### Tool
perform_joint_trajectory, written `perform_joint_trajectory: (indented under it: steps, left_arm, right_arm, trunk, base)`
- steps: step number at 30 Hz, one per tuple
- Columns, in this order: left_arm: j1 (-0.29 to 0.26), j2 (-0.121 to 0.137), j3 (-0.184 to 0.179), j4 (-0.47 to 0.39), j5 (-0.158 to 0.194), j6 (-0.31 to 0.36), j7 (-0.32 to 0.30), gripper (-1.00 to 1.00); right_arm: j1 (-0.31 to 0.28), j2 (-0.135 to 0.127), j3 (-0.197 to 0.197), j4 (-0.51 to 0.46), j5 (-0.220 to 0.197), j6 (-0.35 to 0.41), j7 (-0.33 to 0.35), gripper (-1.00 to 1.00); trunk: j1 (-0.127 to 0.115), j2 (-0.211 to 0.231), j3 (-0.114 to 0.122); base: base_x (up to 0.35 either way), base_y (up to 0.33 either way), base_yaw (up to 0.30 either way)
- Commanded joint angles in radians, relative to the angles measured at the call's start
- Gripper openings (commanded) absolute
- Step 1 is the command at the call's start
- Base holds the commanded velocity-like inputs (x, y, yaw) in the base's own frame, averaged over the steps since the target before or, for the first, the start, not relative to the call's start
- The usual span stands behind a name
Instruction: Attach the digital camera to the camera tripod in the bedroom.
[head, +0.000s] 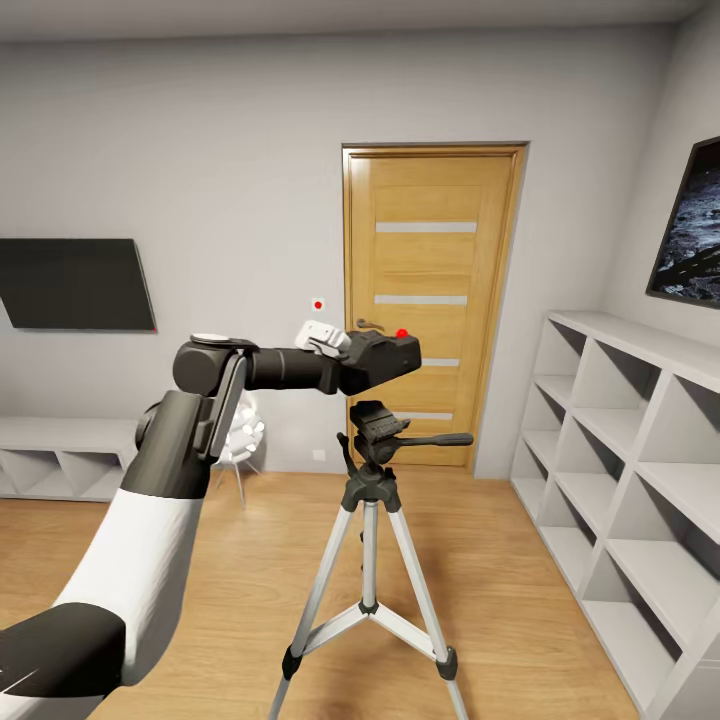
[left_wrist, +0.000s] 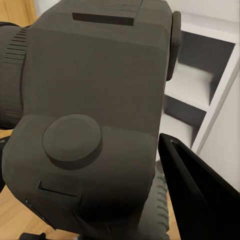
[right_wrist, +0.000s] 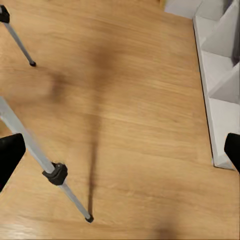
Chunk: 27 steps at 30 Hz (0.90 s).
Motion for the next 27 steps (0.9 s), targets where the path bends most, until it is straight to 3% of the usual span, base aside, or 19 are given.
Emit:
perform_joint_trajectory:
  steps: [1, 3, 5, 6, 11, 14, 15, 21, 22, 23, 25, 27]
  left_arm:
    - [-0.001, -0.002, 0.001, -0.001, -0.009, 0.004, -0.011, -1.0]
    - [-0.001, -0.002, 0.001, 0.0, -0.009, 0.004, -0.011, -1.0]
    - [-0.001, -0.003, 0.001, 0.0, -0.009, 0.004, -0.011, -1.0]
    - [-0.001, -0.003, 0.001, 0.0, -0.009, 0.004, -0.011, -1.0]
    - [-0.001, -0.003, 0.001, -0.001, -0.009, 0.004, -0.011, -1.0]
    - [-0.001, -0.003, 0.001, -0.001, -0.009, 0.004, -0.011, -1.0]
    - [-0.001, -0.003, 0.001, -0.002, -0.009, 0.004, -0.011, -1.0]
    - [-0.001, -0.003, 0.001, -0.002, -0.009, 0.004, -0.011, -1.0]
    - [-0.001, -0.003, 0.001, -0.002, -0.009, 0.004, -0.011, -1.0]
    - [-0.001, -0.003, 0.001, -0.002, -0.009, 0.004, -0.011, -1.0]
    - [-0.001, -0.003, 0.001, -0.002, -0.009, 0.004, -0.011, -1.0]
    - [-0.001, -0.003, 0.001, -0.002, -0.009, 0.004, -0.011, -1.0]
  right_arm:
    - [0.0, -0.003, 0.001, -0.043, 0.003, -0.003, 0.035, 1.0]
    - [0.0, -0.008, 0.0, -0.068, 0.003, -0.003, 0.075, 1.0]
    - [0.0, -0.027, -0.003, -0.1, 0.002, -0.003, 0.163, 1.0]
    - [0.0, -0.044, -0.006, -0.118, 0.0, -0.002, 0.238, 1.0]
    - [0.0, -0.081, -0.027, -0.196, -0.003, -0.001, 0.48, 1.0]
    - [0.0, -0.087, -0.063, -0.233, -0.004, -0.001, 0.542, 1.0]
    - [0.0, -0.09, -0.11, -0.268, -0.006, 0.001, 0.582, 1.0]
    - [0.0, -0.093, -0.129, -0.321, -0.007, 0.005, 0.665, 1.0]
    - [0.0, -0.098, -0.157, -0.362, -0.007, 0.011, 0.748, 1.0]
    - [0.0, -0.1, -0.179, -0.382, -0.007, 0.014, 0.784, 1.0]
    - [0.0, -0.103, -0.217, -0.425, -0.007, 0.026, 0.834, 1.0]
    - [0.0, -0.103, -0.227, -0.442, -0.007, 0.044, 0.845, 1.0]
  trunk:
    - [0.0, -0.001, 0.0]
    - [0.0, -0.001, 0.0]
    - [0.0, -0.001, 0.0]
    - [0.0, -0.001, 0.0]
    - [0.0, -0.001, 0.0]
    - [0.0, -0.001, 0.0]
    - [0.0, -0.001, 0.0]
    - [0.0, -0.001, 0.0]
    - [0.0, -0.001, 0.0]
    - [0.0, -0.001, 0.0]
    - [0.0, -0.001, 0.0]
    - [0.0, -0.001, 0.0]
  base:
    - [0.0, 0.0, 0.0]
    - [0.0, 0.0, 0.0]
    - [0.0, 0.0, 0.0]
    - [0.0, 0.0, 0.0]
    - [0.0, 0.0, 0.0]
    - [0.0, 0.0, 0.0]
    - [0.0, 0.0, 0.0]
    - [0.0, 0.0, 0.0]
    - [0.0, 0.0, 0.0]
    - [0.0, 0.0, 0.0]
    - [0.0, 0.0, 0.0]
    - [0.0, 0.0, 0.0]
